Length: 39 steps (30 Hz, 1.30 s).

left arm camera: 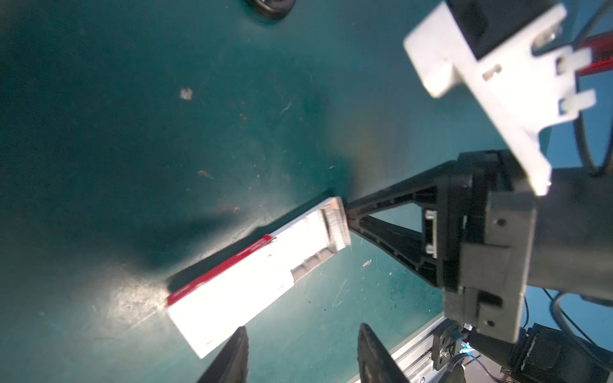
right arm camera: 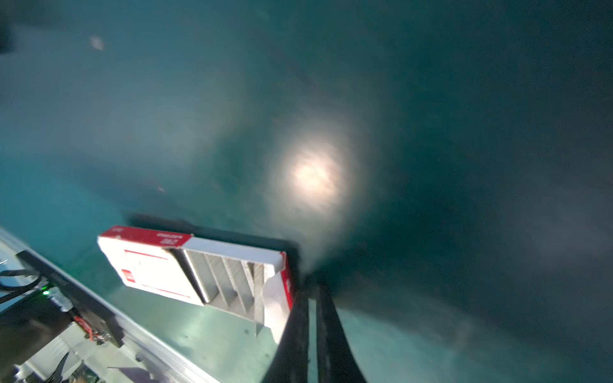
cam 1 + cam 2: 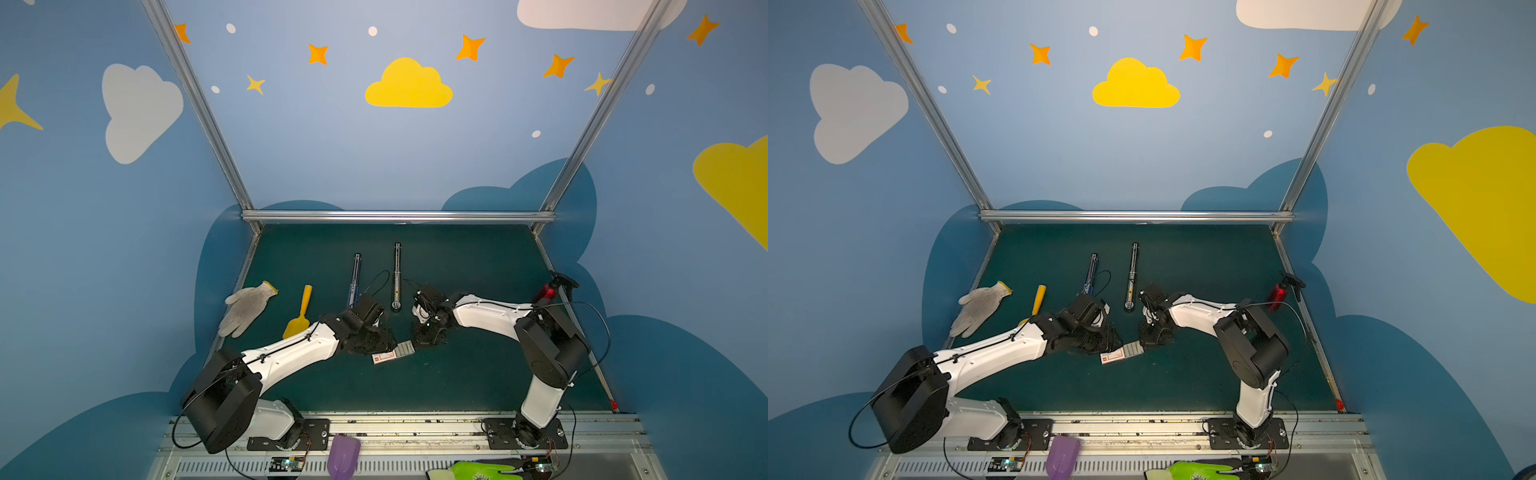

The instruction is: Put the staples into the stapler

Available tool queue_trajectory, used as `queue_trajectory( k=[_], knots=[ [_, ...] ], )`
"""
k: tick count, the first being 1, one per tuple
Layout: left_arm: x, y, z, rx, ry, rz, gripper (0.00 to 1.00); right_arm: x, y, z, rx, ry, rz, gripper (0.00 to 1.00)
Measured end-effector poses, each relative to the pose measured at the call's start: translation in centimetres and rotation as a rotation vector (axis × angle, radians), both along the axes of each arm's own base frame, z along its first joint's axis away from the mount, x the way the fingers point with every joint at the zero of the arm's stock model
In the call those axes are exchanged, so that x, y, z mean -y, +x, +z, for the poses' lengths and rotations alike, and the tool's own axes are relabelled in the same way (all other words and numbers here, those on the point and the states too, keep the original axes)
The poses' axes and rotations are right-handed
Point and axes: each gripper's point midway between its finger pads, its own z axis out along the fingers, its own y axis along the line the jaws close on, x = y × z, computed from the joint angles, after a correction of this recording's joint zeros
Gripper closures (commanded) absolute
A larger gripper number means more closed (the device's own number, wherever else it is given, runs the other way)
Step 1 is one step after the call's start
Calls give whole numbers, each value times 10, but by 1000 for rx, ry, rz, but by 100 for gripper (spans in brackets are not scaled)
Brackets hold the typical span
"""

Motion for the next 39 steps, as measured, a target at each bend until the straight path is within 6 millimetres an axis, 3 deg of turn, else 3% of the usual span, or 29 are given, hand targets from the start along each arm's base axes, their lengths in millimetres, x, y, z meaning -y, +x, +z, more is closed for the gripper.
queue_trajectory(
  k=[5,12,19,26,34,39],
  knots=[
    [-2,0,4,-7,16,2,51,-11,1,5,10,30,25,85],
    [3,-3,4,-34,31,-15,60,5,0,11,28,26,4,84],
    [15,-32,-12,-118,44,-115,63,16,3,10,27,22,-24,85],
    [4,-45,-39,-173,110,-123,63,17,4,9,27,24,-31,85],
    [-14,-34,-63,-155,221,-84,65,11,3,11,21,56,-24,75],
    [-21,-20,-63,-115,246,-51,65,4,-1,12,15,89,-4,69]
  ],
)
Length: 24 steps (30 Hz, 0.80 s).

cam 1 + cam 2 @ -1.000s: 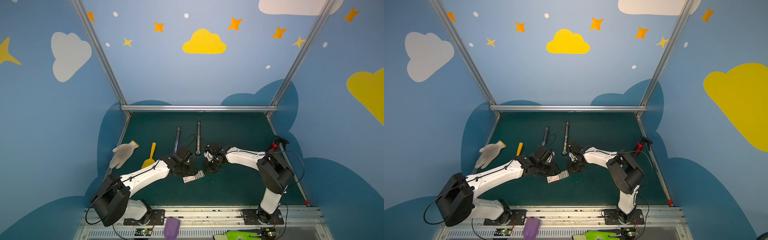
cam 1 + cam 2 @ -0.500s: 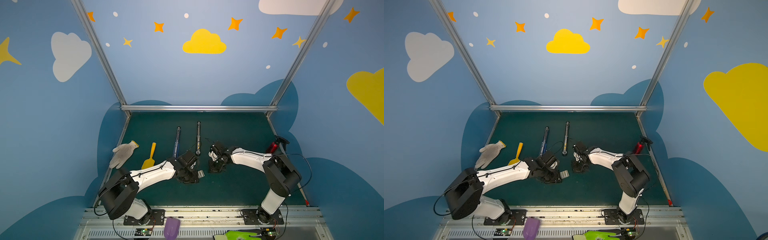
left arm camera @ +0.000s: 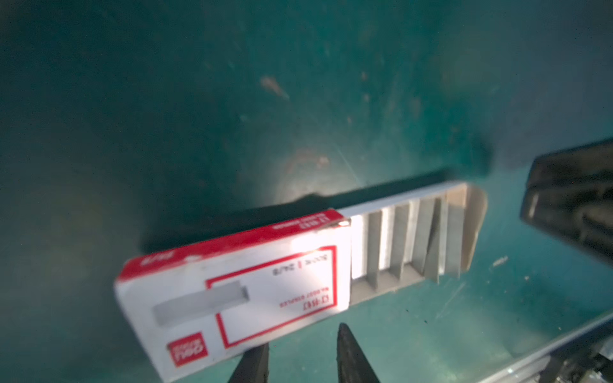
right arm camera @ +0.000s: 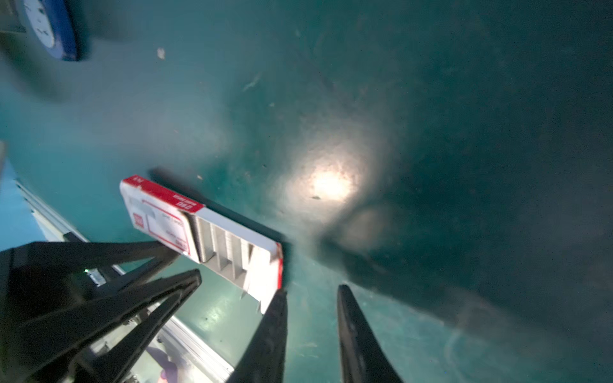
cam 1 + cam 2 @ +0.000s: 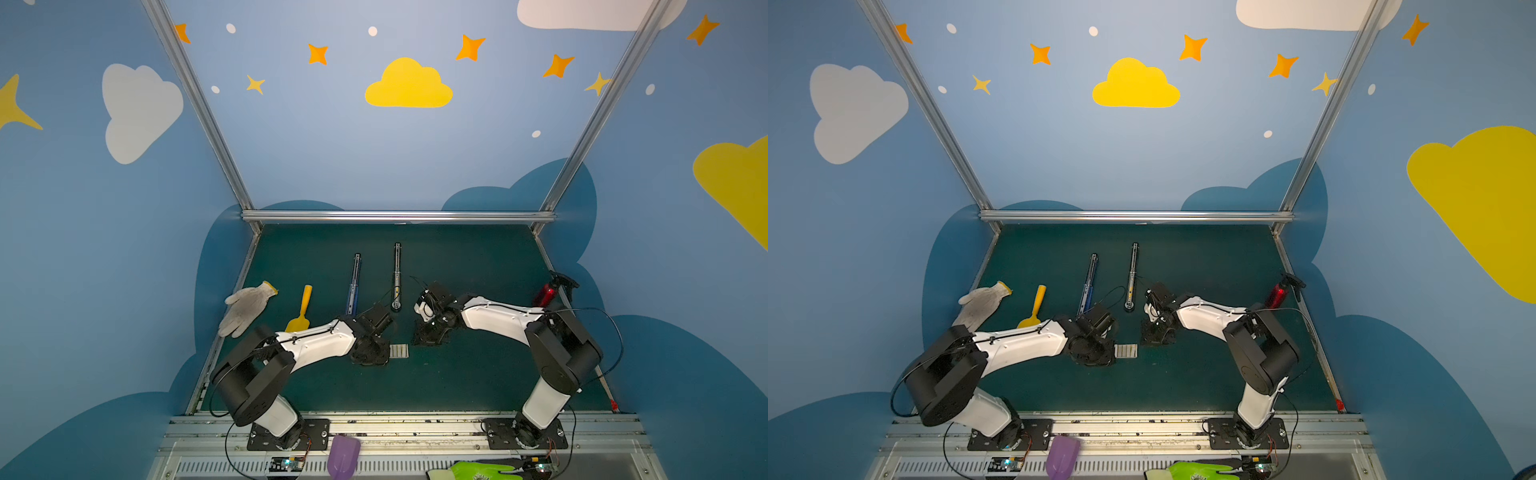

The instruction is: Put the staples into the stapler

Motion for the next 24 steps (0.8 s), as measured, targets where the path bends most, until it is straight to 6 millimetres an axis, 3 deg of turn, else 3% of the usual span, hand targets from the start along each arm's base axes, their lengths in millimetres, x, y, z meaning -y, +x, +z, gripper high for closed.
queue_trajectory(
  k=[12,24],
  knots=[
    [-6,11,10,54,1,27,63,-13,-11,2,-6,19,56,68],
    [16,13,47,127,-71,-13,61,-12,-14,-5,-13,-17,66,86]
  ],
)
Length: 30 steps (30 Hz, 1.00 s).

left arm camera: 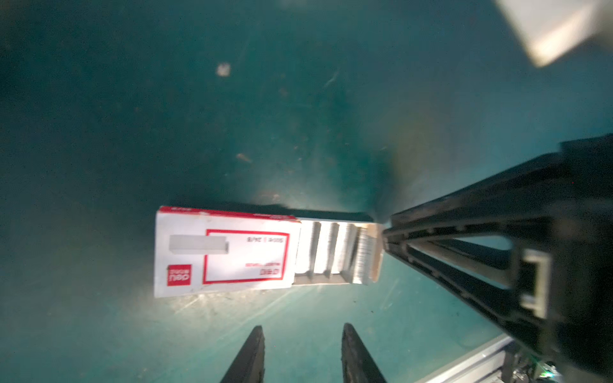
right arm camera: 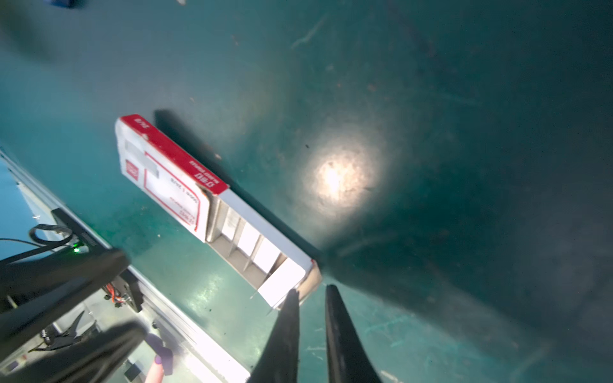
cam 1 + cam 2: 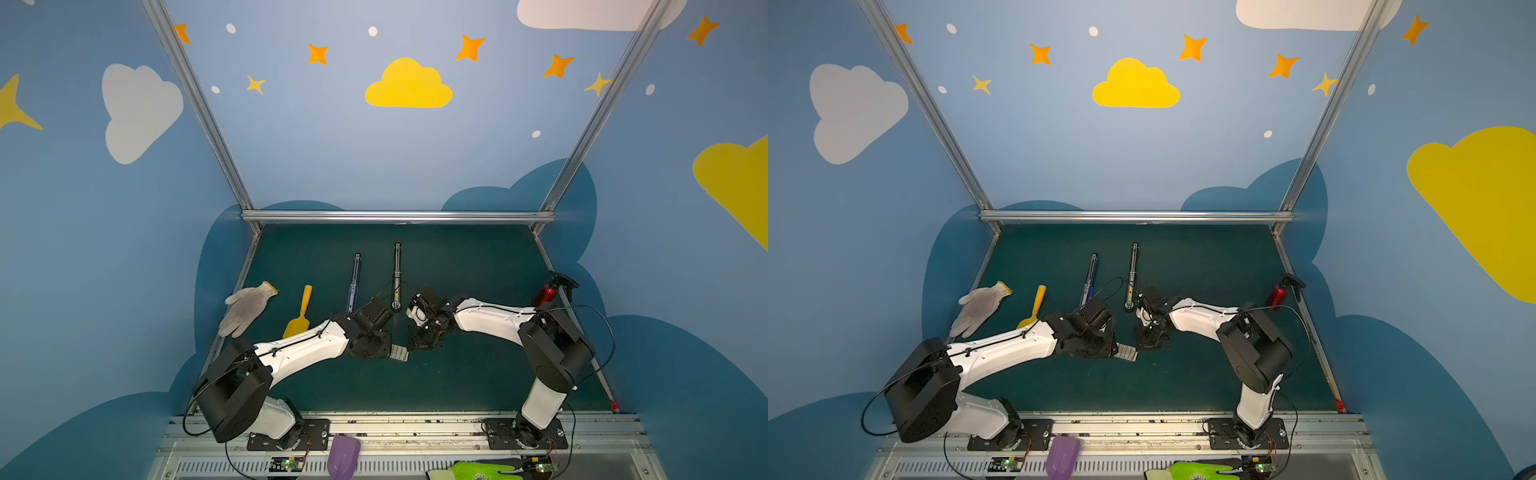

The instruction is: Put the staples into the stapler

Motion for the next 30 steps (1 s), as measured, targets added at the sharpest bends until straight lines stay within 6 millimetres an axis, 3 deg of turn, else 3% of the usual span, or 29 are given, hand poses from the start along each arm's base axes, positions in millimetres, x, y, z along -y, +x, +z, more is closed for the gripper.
queue_trajectory(
  k=[6,18,30],
  knots=[
    [21,-1,9,18,-16,-63,65,10,-7,-9,-14,-29,-4,91],
    [55,-16,-5,-8,13,-196,69,11,-7,-11,-51,40,-24,94],
    [60,-14,-20,-9,72,-222,73,10,-5,-11,-104,139,-55,94]
  ],
)
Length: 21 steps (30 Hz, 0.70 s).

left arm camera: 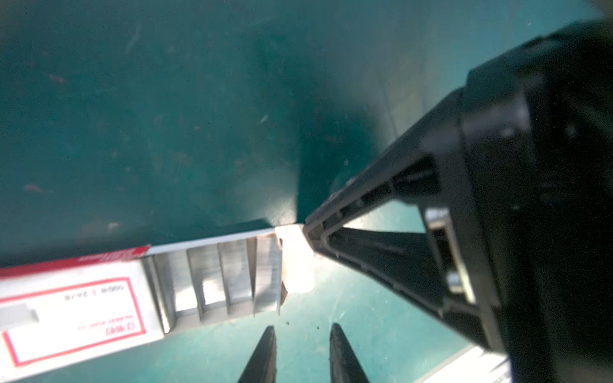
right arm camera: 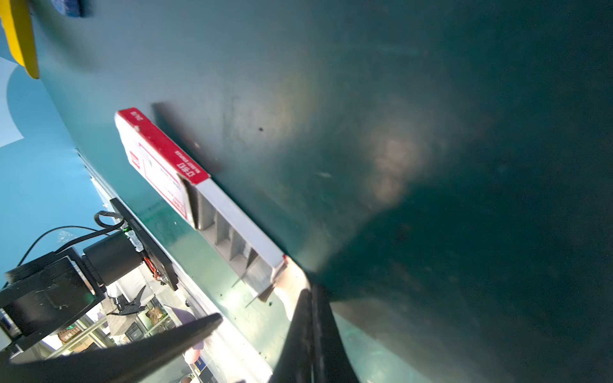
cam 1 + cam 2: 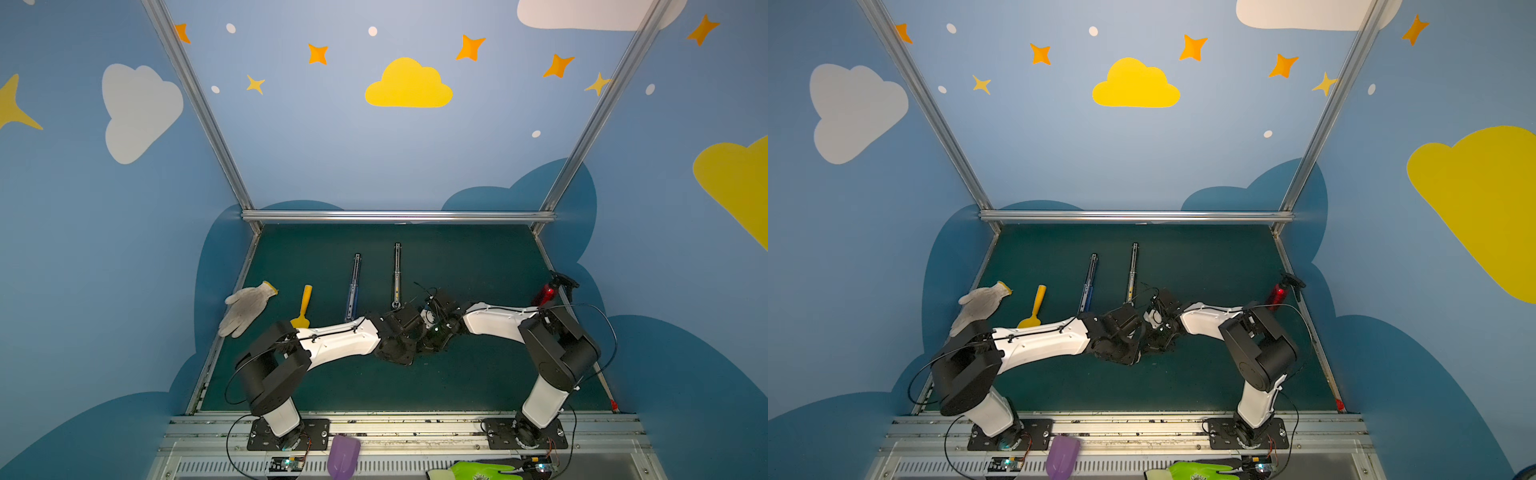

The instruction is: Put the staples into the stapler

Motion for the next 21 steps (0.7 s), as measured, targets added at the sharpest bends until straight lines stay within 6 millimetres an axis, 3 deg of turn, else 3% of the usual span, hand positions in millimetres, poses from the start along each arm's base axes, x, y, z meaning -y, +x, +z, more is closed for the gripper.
queue_trajectory(
  k=[21],
  knots=[
    [-3,12,-22,31,111,0,85,-2,1,0,-3,12,-1,95]
  ],
)
